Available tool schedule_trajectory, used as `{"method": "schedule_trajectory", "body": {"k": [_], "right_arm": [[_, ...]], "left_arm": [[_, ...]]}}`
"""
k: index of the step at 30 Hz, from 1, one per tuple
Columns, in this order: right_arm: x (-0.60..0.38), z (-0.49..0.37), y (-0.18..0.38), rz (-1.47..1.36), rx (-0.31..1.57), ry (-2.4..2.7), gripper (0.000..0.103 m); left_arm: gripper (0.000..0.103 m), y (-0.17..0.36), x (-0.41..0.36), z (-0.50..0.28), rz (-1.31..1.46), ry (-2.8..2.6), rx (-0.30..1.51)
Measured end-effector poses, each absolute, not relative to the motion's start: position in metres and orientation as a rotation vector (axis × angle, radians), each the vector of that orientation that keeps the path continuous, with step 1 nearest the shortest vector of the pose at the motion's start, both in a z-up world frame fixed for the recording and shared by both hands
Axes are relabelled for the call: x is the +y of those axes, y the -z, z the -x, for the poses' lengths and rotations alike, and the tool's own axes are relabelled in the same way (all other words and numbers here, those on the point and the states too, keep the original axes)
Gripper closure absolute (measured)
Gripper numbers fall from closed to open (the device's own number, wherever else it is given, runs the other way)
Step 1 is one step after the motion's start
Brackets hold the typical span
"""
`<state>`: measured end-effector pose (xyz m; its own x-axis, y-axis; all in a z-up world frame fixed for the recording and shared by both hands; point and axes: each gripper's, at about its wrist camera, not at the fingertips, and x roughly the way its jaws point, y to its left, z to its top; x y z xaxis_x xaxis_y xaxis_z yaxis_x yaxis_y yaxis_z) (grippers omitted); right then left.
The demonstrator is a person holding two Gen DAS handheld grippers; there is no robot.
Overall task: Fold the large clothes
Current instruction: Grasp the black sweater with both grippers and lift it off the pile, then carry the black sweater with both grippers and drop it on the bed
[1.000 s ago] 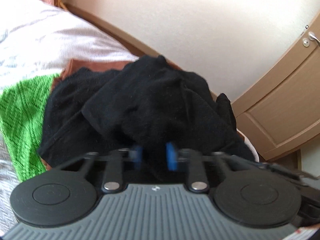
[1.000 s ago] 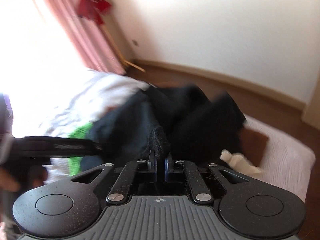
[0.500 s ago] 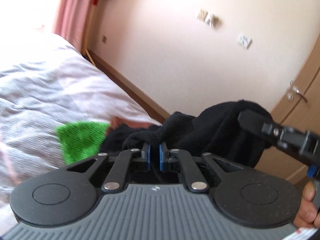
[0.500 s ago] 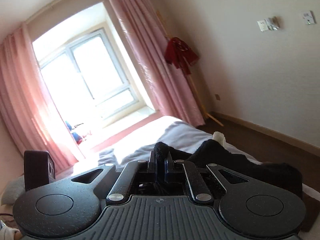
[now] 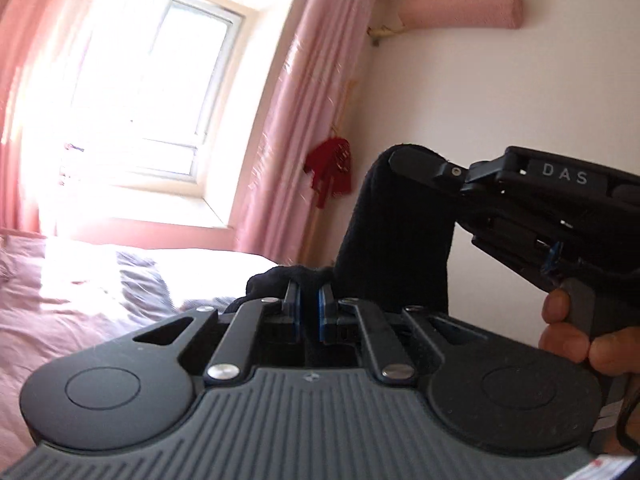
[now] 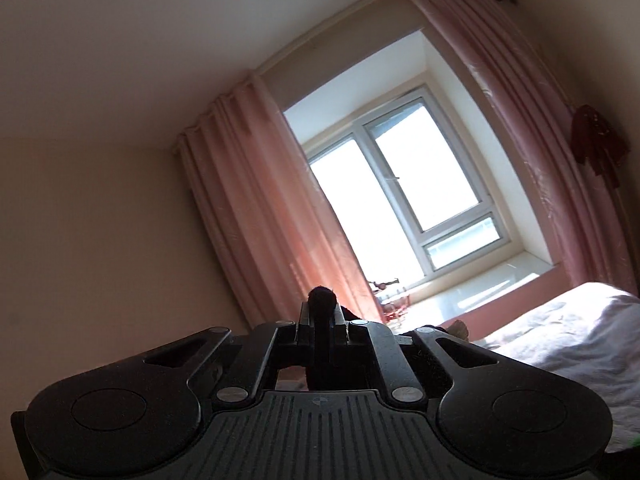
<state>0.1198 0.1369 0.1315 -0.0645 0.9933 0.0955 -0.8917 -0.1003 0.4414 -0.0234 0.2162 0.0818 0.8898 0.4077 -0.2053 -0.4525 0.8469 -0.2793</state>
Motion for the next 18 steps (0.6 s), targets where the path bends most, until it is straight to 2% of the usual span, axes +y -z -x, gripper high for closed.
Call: {"method": "schedule_trajectory", "body": {"k": [7, 11, 13, 15, 16, 17, 18], "right_arm": [[0.225, 0.007, -0.179, -0.563, 0.361, -1.923, 0.101], [0.25, 0.049, -0.174, -0.55, 0.419, -2.048, 0.1], [0.257, 0.06, -0.158, -0.471, 0.499, -2.055, 0.099], [0.253, 0.061, -0.127, -0.339, 0.584, -2.015, 0.092], [0.255, 0.06, -0.112, -0.258, 0.628, -1.967, 0.08], [0.249, 0.053, -0.084, -0.174, 0.673, -1.902, 0.06], [0.238, 0.054, -0.062, -0.097, 0.712, -1.843, 0.051]], "left_arm": [[0.098, -0.16, 0.232, 0.181, 0.213, -0.71, 0.032], [0.098, -0.181, 0.225, 0.238, 0.207, -0.822, 0.033], [0.098, -0.174, 0.222, 0.252, 0.245, -0.861, 0.064], [0.097, -0.153, 0.222, 0.254, 0.303, -0.9, 0.122], [0.096, -0.136, 0.221, 0.252, 0.336, -0.912, 0.171], [0.094, -0.119, 0.22, 0.251, 0.378, -0.928, 0.229], [0.095, -0.096, 0.216, 0.252, 0.426, -0.94, 0.282]]}}
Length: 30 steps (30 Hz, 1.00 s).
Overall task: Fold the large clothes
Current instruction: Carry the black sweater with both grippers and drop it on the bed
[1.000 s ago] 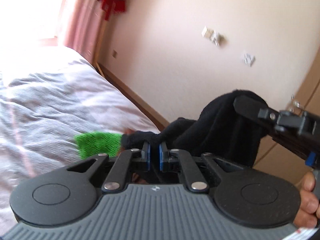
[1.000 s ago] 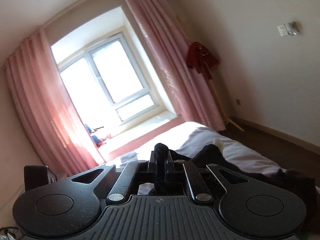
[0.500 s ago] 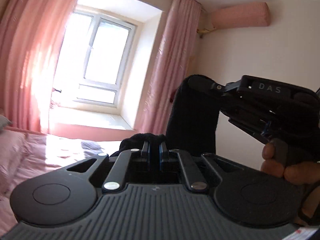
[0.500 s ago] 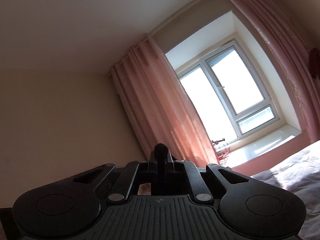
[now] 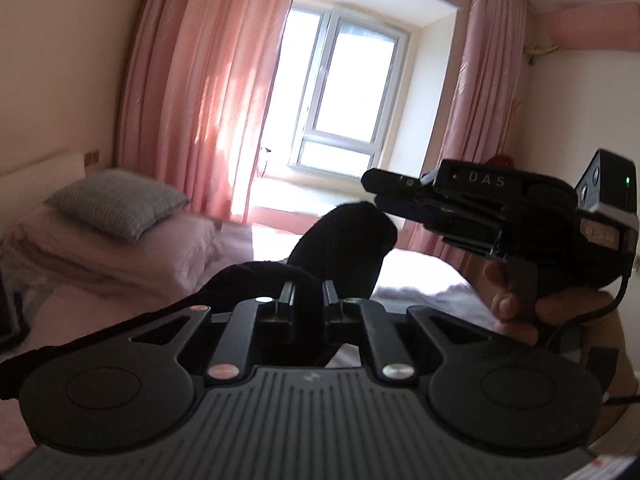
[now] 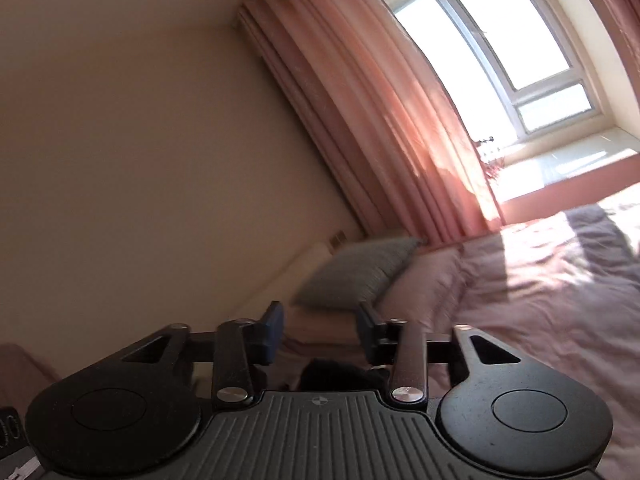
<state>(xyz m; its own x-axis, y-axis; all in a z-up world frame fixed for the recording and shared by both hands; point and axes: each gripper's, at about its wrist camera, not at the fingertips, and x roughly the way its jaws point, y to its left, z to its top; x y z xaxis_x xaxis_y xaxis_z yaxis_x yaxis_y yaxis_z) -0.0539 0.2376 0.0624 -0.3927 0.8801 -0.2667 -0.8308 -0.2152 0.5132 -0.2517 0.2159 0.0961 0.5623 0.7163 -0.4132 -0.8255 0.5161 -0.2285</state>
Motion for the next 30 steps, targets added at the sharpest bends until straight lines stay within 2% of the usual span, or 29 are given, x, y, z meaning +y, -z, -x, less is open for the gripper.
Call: {"method": "schedule_trajectory", "body": {"k": [1, 6, 9, 12, 13, 19, 30], "right_arm": [[0.231, 0.055, -0.042, -0.025, 0.746, -1.792, 0.044], [0.174, 0.063, 0.045, 0.228, 0.955, -1.683, 0.044], [0.133, 0.067, 0.086, 0.309, 1.057, -1.633, 0.044], [0.099, 0.063, 0.109, 0.362, 1.132, -1.599, 0.044], [0.093, 0.059, 0.113, 0.385, 1.159, -1.582, 0.044], [0.07, 0.06, 0.116, 0.461, 1.214, -1.576, 0.044], [0.076, 0.076, 0.124, 0.521, 1.241, -1.602, 0.044]], "left_arm": [[0.094, -0.077, 0.213, 0.252, 0.469, -0.946, 0.333], [0.088, 0.002, 0.187, 0.294, 0.647, -1.05, 0.615], [0.084, 0.029, 0.165, 0.317, 0.707, -1.085, 0.742], [0.074, 0.044, 0.135, 0.327, 0.696, -1.114, 0.802], [0.07, 0.042, 0.126, 0.327, 0.697, -1.119, 0.816], [0.064, 0.057, 0.097, 0.323, 0.709, -1.146, 0.865], [0.058, 0.068, 0.094, 0.339, 0.72, -1.17, 0.913]]}}
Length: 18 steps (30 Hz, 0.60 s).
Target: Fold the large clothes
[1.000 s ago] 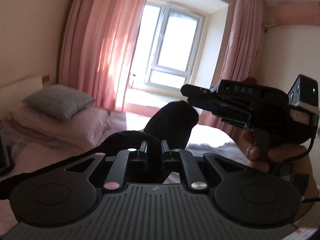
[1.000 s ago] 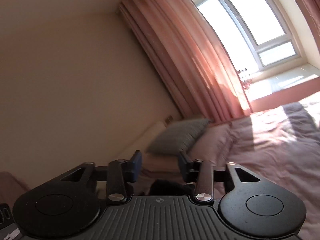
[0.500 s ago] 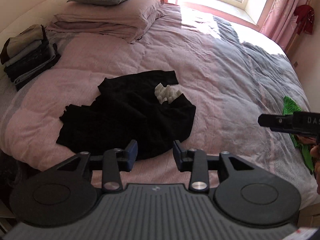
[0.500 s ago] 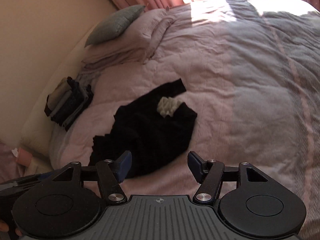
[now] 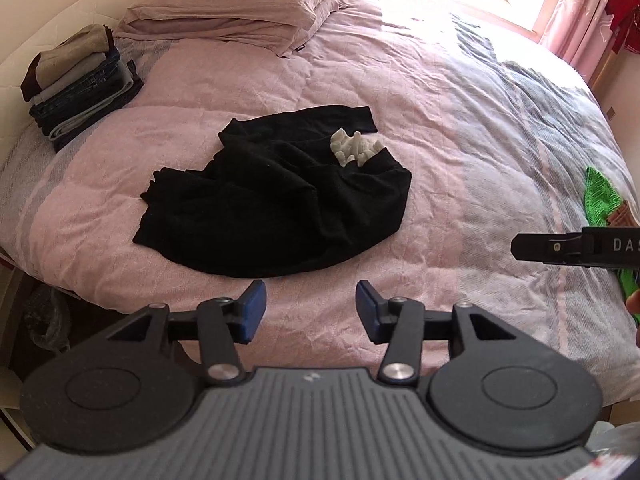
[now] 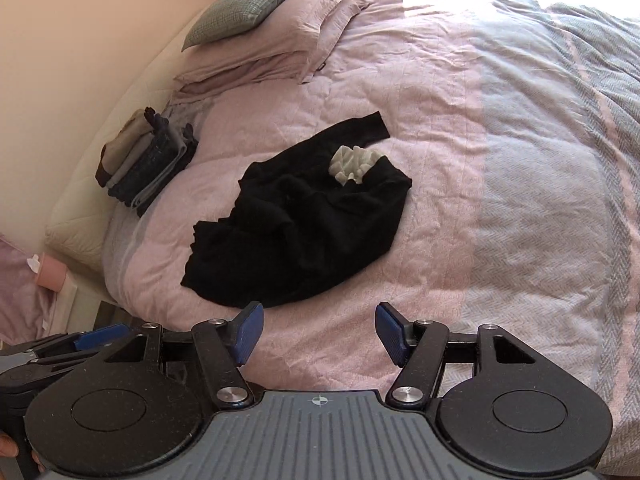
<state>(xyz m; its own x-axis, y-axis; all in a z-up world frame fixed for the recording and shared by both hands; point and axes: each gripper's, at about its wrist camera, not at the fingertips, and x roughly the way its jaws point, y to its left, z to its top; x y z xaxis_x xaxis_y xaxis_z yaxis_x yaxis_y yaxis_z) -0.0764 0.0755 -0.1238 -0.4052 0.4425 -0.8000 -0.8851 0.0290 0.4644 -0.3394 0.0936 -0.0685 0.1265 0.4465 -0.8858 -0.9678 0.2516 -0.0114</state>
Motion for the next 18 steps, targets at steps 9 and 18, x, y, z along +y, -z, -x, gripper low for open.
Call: {"method": "schedule_trajectory", "body": {"k": [9, 18], "right_arm": [[0.109, 0.111, 0.144, 0.488, 1.302, -1.49, 0.044], [0.155, 0.166, 0.165, 0.447, 1.303, -1.339, 0.044]], "left_arm": [[0.056, 0.085, 0.145, 0.366, 0.685, -1.086, 0.984], [0.054, 0.108, 0.236, 0.408, 0.621, -0.935, 1.054]]}}
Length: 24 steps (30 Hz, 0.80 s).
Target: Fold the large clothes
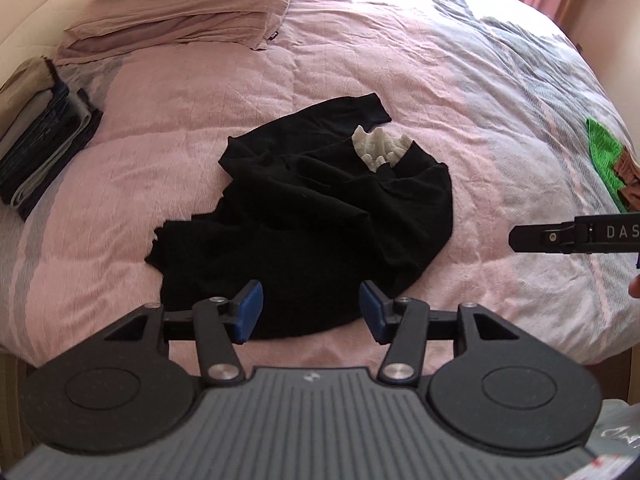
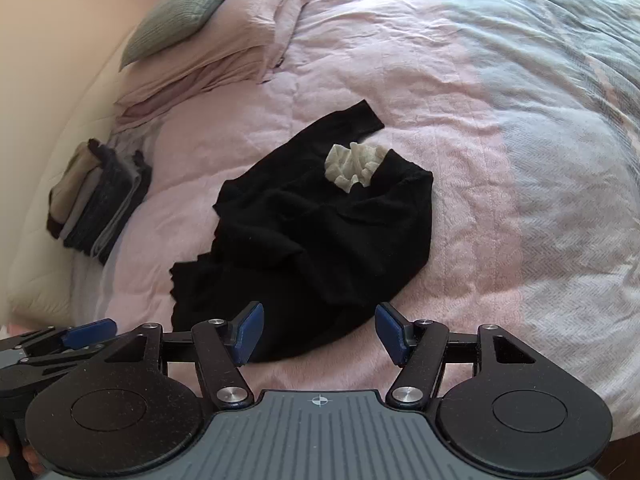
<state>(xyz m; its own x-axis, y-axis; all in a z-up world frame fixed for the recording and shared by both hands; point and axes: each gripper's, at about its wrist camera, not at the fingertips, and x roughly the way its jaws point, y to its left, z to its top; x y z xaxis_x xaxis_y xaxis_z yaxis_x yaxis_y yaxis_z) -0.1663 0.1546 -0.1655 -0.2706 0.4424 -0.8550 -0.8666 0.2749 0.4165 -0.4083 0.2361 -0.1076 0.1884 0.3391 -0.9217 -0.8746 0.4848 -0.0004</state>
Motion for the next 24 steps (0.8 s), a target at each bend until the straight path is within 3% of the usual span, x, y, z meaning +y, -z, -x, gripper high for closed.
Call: {"method": "schedule_trajectory", "body": {"k": [14, 22, 23, 24], "right_arm": [[0.196, 0.217, 0.251, 0.512, 1.252, -1.175, 0.044], [0.236, 0.263, 0.324, 0.66, 1.081, -1.235, 0.044], [0.238, 0.267, 0.332, 0.661, 1.036, -1.242, 0.047], [0.238, 0.269, 0.338, 0.644, 0.988, -1.261, 0.056]], "left_arm": [[0.05, 0.18, 0.356, 0.485, 0.618, -0.895, 1.159], [0.05, 0.213, 0.379, 0.513, 0.641, -0.903, 1.182], [0.05, 0.217, 0.381, 0.515, 0.636, -0.907, 1.187], [0.05, 0.22, 0.383, 0.517, 0.631, -0.913, 1.194]]}}
